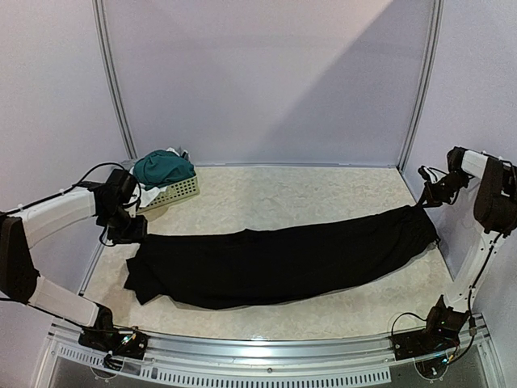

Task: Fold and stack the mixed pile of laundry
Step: Adjust the rectangle-folded trousers at the center of the board.

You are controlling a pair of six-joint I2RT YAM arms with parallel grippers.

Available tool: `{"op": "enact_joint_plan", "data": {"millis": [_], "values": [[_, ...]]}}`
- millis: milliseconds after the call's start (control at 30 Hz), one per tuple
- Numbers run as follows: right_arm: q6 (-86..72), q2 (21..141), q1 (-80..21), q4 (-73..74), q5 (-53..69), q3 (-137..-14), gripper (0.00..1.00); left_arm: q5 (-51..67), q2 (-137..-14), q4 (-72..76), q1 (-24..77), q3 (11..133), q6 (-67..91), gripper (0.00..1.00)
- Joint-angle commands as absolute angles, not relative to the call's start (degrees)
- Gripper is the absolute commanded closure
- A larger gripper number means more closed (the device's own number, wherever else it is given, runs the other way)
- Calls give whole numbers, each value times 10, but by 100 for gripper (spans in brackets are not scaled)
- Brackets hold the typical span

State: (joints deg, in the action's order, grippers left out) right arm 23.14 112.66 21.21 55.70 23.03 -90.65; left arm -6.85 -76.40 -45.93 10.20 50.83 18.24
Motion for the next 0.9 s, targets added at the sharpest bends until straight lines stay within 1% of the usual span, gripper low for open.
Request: {"op": "enact_joint_plan", "data": {"millis": [0,200,333,767,867], "values": [[195,1131,216,501,209,-893,100,-70,-756,-456,92,491,179,46],[164,1177,218,465,162,-897,100,-61,-755,-458,87,484,169,46],[147,1184,221,437,136,-898,100,-66,-765,-461,73,479,175,45],[144,1186,221,441,159,-911,100,-5,-824,-448,39,463,163,48],[148,1186,221,441,165,-911,100,-16,-853,-464,33,470,173,48]]}}
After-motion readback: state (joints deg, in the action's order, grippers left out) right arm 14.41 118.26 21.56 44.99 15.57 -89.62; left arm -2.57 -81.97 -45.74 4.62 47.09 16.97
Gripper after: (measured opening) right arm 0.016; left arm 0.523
